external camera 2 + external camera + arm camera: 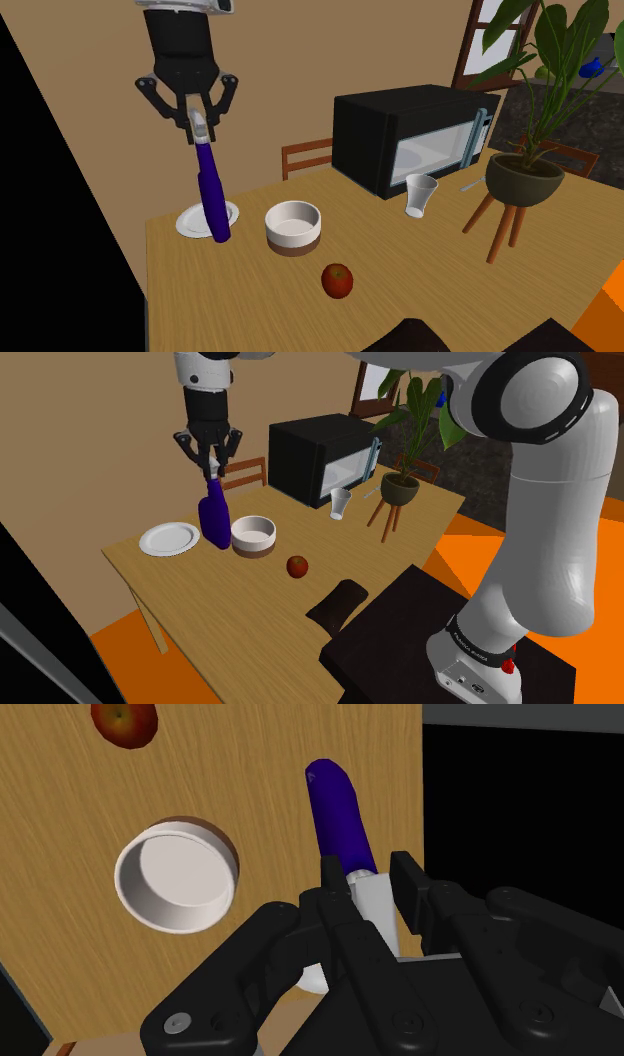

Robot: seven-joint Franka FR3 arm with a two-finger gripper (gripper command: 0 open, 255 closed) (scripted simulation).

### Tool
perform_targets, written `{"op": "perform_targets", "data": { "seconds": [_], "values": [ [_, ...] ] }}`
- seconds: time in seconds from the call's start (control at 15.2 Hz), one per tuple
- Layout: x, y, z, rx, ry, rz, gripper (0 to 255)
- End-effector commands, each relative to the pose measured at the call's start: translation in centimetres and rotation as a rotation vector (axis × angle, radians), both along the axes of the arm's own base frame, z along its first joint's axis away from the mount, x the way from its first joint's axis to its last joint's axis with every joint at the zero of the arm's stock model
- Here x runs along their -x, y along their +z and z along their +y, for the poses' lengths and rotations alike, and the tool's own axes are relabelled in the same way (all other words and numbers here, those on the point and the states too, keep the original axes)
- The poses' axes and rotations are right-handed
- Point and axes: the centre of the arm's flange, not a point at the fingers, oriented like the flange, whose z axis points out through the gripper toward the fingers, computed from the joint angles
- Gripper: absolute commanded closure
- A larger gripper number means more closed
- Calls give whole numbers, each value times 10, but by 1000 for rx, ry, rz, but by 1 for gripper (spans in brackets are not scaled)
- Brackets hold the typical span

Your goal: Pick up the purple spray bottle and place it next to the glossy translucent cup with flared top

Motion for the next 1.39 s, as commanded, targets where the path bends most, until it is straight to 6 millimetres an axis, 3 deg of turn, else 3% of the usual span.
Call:
{"op": "perform_targets", "data": {
  "seconds": [0.0, 1.19, 1.32],
  "values": [
    [0, 11, -1, 0, 0, 0, 255],
    [0, 104, -1, 0, 0, 0, 255],
    [4, 104, -27, 0, 0, 0, 255]
  ]
}}
